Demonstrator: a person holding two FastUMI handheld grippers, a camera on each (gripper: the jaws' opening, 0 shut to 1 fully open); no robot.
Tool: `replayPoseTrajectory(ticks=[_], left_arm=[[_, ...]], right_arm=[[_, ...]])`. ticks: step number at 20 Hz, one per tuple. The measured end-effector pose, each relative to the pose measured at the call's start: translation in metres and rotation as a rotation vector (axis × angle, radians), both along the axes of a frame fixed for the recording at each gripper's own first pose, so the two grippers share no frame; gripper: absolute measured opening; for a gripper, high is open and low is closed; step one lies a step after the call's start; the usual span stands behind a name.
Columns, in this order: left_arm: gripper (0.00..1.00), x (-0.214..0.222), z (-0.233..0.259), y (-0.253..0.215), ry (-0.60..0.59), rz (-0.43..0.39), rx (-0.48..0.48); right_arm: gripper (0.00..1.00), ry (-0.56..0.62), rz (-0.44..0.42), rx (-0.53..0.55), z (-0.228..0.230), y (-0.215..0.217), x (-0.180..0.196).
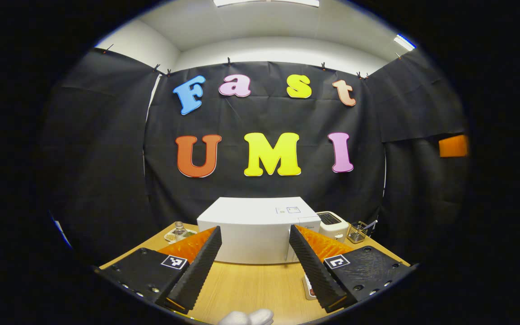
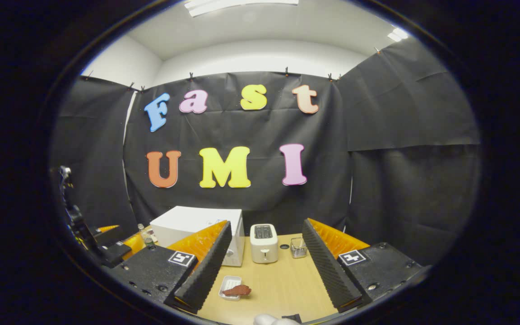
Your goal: Open the microwave oven with the left hand, put the food in, and close the microwave oven.
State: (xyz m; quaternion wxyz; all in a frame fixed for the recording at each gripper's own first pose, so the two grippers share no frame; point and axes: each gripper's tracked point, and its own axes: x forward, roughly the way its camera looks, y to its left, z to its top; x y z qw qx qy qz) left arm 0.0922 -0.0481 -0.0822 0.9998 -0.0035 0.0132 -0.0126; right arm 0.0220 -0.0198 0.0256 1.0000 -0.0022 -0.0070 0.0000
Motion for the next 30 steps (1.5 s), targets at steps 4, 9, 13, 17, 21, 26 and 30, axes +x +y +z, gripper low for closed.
replayPoseTrajectory(ticks=[4, 9, 13, 17, 21, 26, 30], left_arm=[[0.94, 0.054, -0.052, -0.038, 0.037, -0.023, -0.015], [0.95, 0.138, -0.132, -0.083, 0.114, -0.013, 0.021], [0.95, 0.190, -0.170, -0.105, 0.144, -0.020, 0.038], [0.95, 0.217, -0.183, -0.108, 0.154, -0.007, 0.024], [0.95, 0.228, -0.186, -0.102, 0.158, 0.009, 0.007], [0.67, 0.234, -0.186, -0.096, 0.156, -0.007, 0.012], [0.26, 0.235, -0.187, -0.099, 0.155, -0.005, 0.010]], right_arm=[[1.00, 0.024, -0.049, -0.027, 0.001, -0.030, 0.009], [0.90, 0.072, -0.113, -0.066, -0.014, -0.064, 0.021], [1.00, 0.125, -0.140, -0.067, -0.035, -0.083, 0.034], [1.00, 0.156, -0.170, -0.049, -0.049, -0.101, 0.044], [1.00, 0.179, -0.191, -0.034, -0.058, -0.117, 0.048], [1.00, 0.201, -0.187, -0.033, -0.066, -0.122, 0.056], [1.00, 0.191, -0.167, -0.054, -0.062, -0.115, 0.061]])
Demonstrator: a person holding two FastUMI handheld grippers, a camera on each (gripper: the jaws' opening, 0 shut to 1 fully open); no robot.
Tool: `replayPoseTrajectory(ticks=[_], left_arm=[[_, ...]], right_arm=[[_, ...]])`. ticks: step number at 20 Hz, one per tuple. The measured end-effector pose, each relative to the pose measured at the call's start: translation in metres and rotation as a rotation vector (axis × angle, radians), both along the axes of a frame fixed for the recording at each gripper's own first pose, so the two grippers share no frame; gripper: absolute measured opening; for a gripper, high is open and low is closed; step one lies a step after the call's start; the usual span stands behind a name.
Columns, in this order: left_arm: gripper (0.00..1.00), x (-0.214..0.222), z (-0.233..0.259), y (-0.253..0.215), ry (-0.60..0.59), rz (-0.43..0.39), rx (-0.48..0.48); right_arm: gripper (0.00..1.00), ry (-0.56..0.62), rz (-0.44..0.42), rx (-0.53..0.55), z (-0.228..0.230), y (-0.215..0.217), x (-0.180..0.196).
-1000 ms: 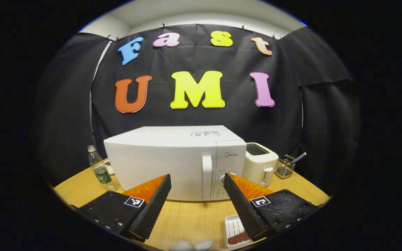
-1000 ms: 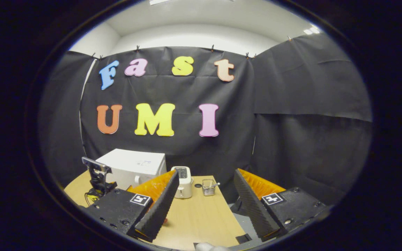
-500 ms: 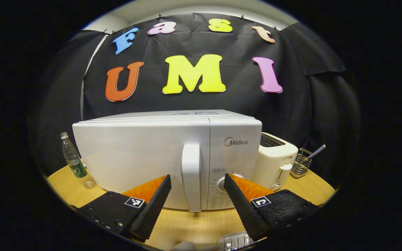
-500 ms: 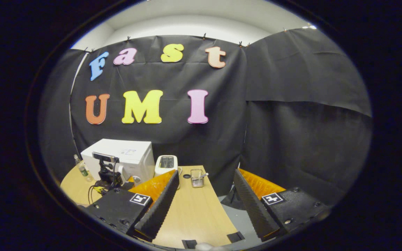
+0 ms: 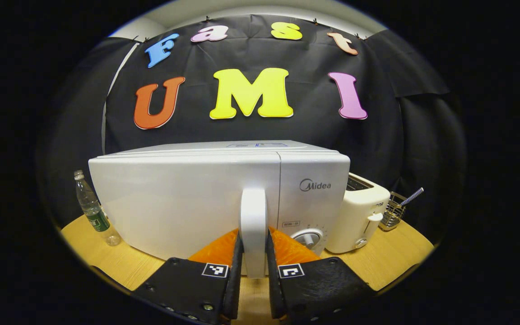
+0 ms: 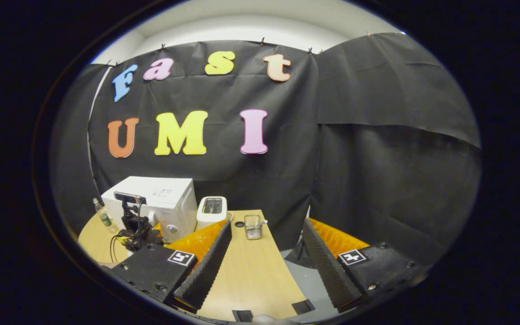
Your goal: Open the microwave oven with the left hand, put the food in, and close the microwave oven.
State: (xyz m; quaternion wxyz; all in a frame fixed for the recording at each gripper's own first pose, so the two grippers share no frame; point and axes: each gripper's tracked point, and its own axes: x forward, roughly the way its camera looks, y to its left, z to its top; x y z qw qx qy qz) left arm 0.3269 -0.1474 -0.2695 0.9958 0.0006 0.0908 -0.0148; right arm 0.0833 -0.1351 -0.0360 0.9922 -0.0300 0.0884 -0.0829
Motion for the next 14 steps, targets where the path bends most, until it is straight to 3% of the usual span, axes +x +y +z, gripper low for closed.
replayPoseTrajectory(ticks=[3, 4, 5, 6, 7, 8, 11, 12, 14], left_arm=[[0.16, -0.001, -0.003, 0.002, 0.012, 0.007, -0.002], [0.12, -0.002, -0.006, 0.002, 0.021, 0.001, -0.002], [0.12, -0.002, -0.004, 0.002, 0.020, -0.005, -0.009], [0.12, -0.003, -0.005, 0.002, 0.027, -0.009, -0.014], [0.12, -0.003, -0.005, 0.002, 0.035, -0.014, -0.017], [0.12, -0.004, -0.005, 0.002, 0.039, -0.021, -0.015], [0.12, -0.021, -0.005, 0.004, 0.050, -0.032, -0.014], [0.12, -0.032, -0.007, 0.007, 0.045, -0.041, 0.004], [0.12, -0.055, -0.006, 0.016, 0.032, -0.047, 0.021]], right_arm=[[1.00, 0.003, 0.011, -0.009, -0.001, 0.002, 0.001], [0.92, 0.004, 0.012, -0.009, -0.002, 0.002, 0.001], [0.92, 0.003, 0.014, -0.007, -0.001, 0.002, 0.001], [1.00, 0.006, 0.014, -0.008, -0.001, 0.002, 0.000], [0.92, 0.006, 0.015, -0.006, -0.002, 0.003, 0.000], [1.00, 0.003, 0.018, -0.003, 0.000, 0.004, -0.001], [1.00, -0.007, 0.032, -0.001, 0.002, 0.011, -0.001], [0.92, -0.008, 0.035, -0.013, 0.002, 0.013, -0.002], [0.92, -0.011, 0.060, -0.024, 0.003, 0.025, -0.005]])
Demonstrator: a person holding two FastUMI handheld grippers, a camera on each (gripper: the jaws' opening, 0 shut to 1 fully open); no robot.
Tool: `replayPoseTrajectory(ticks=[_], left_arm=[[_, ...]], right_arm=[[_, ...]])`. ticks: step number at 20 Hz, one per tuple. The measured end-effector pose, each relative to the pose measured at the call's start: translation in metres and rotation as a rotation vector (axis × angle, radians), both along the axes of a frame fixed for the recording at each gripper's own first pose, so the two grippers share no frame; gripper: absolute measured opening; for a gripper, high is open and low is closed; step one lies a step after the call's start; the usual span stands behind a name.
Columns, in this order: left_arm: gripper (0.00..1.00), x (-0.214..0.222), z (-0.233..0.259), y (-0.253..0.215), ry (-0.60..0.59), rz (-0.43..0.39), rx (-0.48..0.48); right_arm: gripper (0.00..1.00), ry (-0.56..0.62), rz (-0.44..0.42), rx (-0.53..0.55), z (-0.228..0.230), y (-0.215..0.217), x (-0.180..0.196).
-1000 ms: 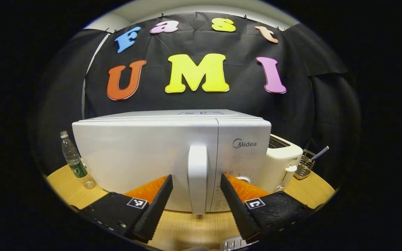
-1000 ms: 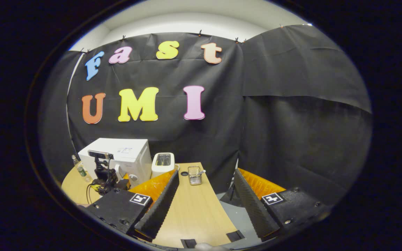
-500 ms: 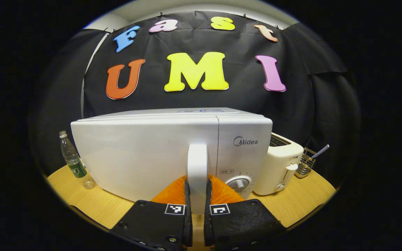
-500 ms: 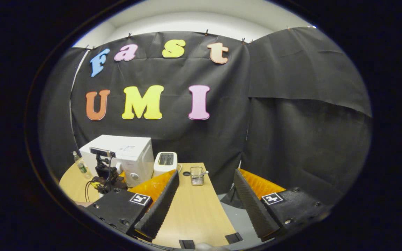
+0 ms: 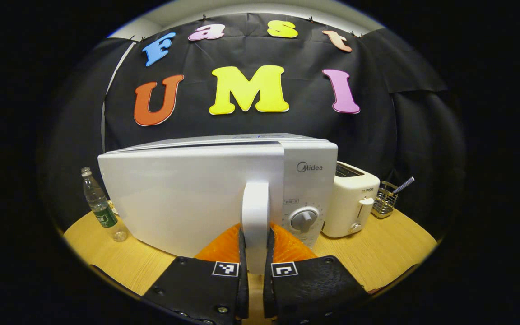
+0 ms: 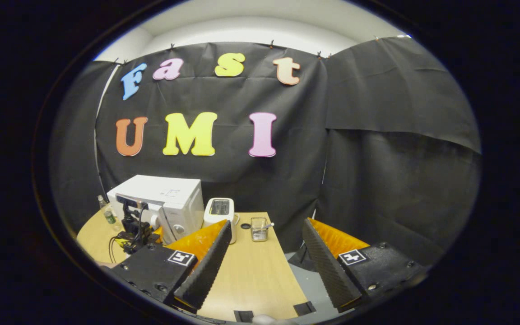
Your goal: Open the microwave oven with the left hand, put the food in, and close the microwave oven.
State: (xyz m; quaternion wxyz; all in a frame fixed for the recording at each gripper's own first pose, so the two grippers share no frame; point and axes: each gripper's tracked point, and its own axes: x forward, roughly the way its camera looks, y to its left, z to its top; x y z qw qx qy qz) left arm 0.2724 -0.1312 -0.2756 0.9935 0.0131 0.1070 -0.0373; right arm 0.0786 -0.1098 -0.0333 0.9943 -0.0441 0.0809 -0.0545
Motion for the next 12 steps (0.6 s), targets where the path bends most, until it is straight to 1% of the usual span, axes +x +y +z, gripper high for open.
replayPoseTrajectory(ticks=[1, 2, 3, 5, 6, 7, 10, 11, 12], left_arm=[[0.12, -0.011, -0.001, 0.004, 0.011, -0.007, -0.004], [0.12, -0.020, -0.002, 0.008, 0.015, -0.013, -0.011], [0.12, -0.029, -0.003, 0.011, 0.025, -0.020, -0.009], [0.12, -0.048, -0.003, 0.023, 0.037, -0.024, -0.004], [0.12, -0.058, -0.004, 0.029, 0.044, -0.021, -0.006], [0.12, -0.069, -0.005, 0.036, 0.053, -0.017, -0.008], [0.12, -0.103, -0.006, 0.064, 0.077, 0.017, -0.007], [0.13, -0.113, -0.006, 0.075, 0.084, 0.032, -0.001], [0.13, -0.123, -0.007, 0.085, 0.088, 0.044, 0.003]], right_arm=[[1.00, -0.003, 0.014, -0.004, 0.000, 0.007, 0.000], [0.92, -0.005, 0.028, -0.007, -0.001, 0.014, -0.001], [1.00, -0.004, 0.044, -0.009, -0.002, 0.022, -0.003], [1.00, 0.000, 0.079, -0.016, -0.004, 0.040, -0.006], [0.92, -0.001, 0.094, -0.020, -0.004, 0.047, -0.009], [1.00, -0.003, 0.110, -0.023, -0.003, 0.056, -0.011], [1.00, -0.010, 0.149, -0.040, -0.005, 0.079, -0.023], [0.92, -0.011, 0.159, -0.043, -0.005, 0.086, -0.027], [1.00, -0.011, 0.170, -0.042, -0.006, 0.093, -0.030]])
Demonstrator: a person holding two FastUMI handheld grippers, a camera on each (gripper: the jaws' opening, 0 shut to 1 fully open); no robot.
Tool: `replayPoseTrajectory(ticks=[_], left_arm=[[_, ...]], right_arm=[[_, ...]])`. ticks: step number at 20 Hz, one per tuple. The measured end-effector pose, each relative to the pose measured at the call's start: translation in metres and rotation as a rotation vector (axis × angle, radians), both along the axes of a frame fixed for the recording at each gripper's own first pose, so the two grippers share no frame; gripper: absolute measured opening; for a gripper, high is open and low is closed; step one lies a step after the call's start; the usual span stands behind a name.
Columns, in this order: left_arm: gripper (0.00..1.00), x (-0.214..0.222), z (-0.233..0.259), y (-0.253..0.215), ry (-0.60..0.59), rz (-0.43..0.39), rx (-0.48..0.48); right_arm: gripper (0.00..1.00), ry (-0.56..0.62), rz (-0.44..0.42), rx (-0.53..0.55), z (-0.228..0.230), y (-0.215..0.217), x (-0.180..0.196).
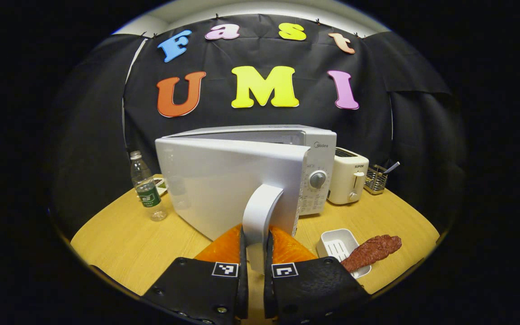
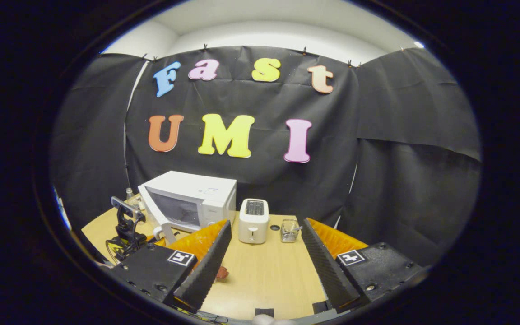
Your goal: Open the microwave oven with the left hand, put the food in, and close the microwave oven.
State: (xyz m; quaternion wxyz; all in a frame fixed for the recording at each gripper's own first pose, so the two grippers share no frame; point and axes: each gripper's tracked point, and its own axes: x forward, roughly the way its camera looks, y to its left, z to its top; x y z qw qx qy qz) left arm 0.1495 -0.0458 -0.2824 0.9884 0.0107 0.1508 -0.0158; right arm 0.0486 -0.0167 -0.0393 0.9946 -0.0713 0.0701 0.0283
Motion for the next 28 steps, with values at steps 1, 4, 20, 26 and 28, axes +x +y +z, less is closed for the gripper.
replayPoseTrajectory(ticks=[1, 4, 20, 26, 28], left_arm=[[0.13, -0.010, -0.001, 0.011, 0.011, 0.016, 0.001], [0.14, -0.034, -0.001, 0.050, 0.021, 0.079, 0.016], [0.84, -0.095, 0.006, 0.172, 0.023, 0.118, 0.054], [0.95, -0.110, 0.000, 0.228, 0.061, 0.218, 0.030], [0.95, -0.117, 0.000, 0.246, 0.066, 0.264, 0.045]], right_arm=[[1.00, 0.002, 0.009, 0.002, -0.002, 0.007, -0.003], [1.00, 0.011, 0.033, 0.012, -0.008, 0.027, -0.012], [1.00, 0.051, 0.102, 0.055, -0.040, 0.106, -0.034], [1.00, 0.067, 0.128, 0.061, -0.050, 0.121, -0.029], [1.00, 0.068, 0.134, 0.053, -0.054, 0.122, -0.026]])
